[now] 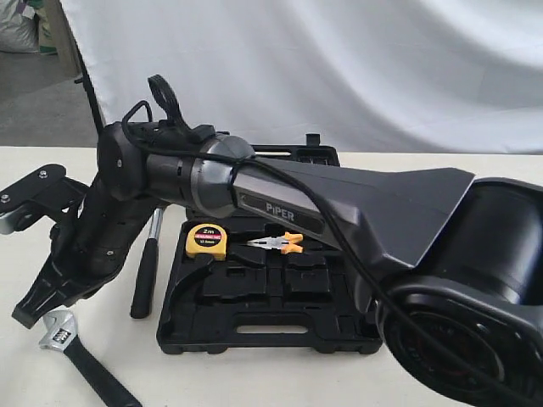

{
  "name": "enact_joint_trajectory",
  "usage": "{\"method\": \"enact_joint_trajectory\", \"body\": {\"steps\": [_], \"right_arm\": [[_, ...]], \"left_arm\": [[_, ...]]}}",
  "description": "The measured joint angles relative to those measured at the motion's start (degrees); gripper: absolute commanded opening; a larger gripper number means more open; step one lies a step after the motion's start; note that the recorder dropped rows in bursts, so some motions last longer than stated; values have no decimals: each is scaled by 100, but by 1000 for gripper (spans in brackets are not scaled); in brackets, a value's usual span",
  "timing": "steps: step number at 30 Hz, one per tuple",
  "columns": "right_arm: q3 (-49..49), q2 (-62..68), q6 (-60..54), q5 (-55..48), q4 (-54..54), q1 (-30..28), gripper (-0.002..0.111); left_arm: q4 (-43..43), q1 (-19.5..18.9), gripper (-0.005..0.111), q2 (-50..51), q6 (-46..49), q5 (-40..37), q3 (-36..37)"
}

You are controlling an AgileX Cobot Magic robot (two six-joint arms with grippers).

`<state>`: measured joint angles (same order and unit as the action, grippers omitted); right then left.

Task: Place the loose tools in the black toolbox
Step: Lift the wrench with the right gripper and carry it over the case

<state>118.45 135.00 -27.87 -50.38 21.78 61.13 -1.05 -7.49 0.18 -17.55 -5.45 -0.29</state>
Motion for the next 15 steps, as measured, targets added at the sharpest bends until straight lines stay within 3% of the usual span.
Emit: {"method": "enact_joint_trajectory", "body": {"steps": [5, 12, 15], "right_arm": [[0, 189, 124, 369, -21, 0, 4], [0, 437, 1026, 944, -591, 194, 60], [0, 535, 1133, 1013, -694, 275, 75]], "left_arm": [[0, 0, 1, 0, 0, 0, 0], [0, 0, 1, 0, 0, 0, 0], [0, 0, 1, 0, 0, 0, 0]]}}
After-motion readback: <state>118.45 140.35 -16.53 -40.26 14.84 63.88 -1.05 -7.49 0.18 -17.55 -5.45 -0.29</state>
